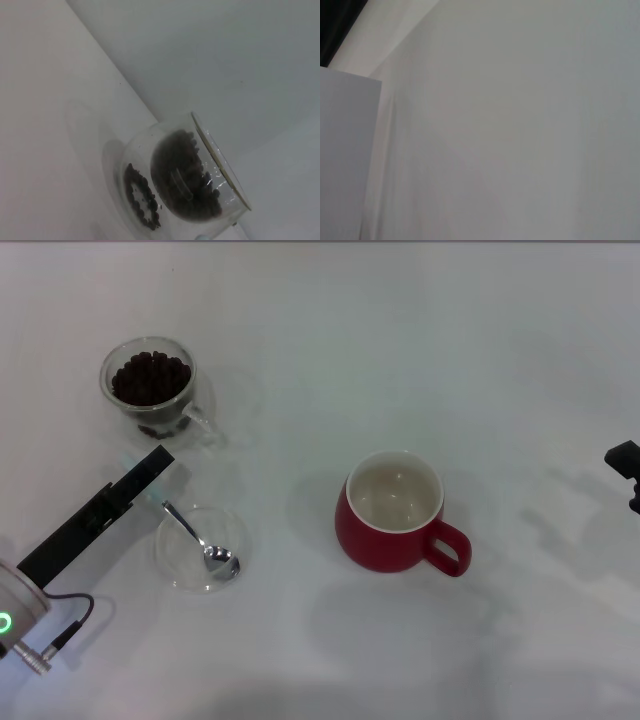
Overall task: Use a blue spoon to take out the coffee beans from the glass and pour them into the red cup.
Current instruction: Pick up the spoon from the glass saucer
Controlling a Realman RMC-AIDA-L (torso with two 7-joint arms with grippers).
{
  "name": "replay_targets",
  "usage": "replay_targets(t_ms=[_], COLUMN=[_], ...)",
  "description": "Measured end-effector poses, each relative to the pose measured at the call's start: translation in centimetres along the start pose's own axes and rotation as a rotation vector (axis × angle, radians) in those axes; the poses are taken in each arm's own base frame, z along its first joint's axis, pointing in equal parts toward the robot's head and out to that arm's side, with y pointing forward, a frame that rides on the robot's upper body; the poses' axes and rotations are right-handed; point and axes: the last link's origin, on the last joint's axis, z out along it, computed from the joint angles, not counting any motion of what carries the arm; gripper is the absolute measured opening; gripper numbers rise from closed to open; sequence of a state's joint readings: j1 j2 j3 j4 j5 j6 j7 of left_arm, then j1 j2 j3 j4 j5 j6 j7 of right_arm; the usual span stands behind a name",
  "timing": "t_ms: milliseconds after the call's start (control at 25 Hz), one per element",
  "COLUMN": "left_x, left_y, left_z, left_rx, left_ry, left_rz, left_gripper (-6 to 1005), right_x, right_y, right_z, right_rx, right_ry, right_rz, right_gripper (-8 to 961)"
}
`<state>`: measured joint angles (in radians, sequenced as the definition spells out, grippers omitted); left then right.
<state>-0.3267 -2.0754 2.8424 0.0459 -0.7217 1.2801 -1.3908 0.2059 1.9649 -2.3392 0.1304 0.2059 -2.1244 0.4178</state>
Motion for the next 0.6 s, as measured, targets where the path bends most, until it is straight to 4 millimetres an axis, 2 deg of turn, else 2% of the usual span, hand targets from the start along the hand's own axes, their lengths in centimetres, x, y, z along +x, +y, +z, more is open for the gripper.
replay_targets(t_ms=[80,320,400,600], left_x=[0.00,-0.03,-0.07,0.05], left_y=[-0.01,-0.12,-0.15,-0.31], left_z=[-0.01,-0.15,-0.21,-0.40], left_rx=[0.000,0.006,0.008,0.015], left_ry=[0.001,0.005,0.006,0.010], left_rz=[-0.001,-0.007,-0.010,-0.026], left_gripper=[637,493,266,209], right_x=[0.00,-0.09,-0.08,-0.06], right_y=[0.03,0.27,0.36,0.53], right_z=[-0.09,-0.58,-0.66,-0.76], right_rx=[0.004,0.020,0.024,0.027], right_ry=[0.001,0.001,0.001,0.001], right_rz=[0.000,0.002,0.002,0.004], right_gripper=[645,645,645,644])
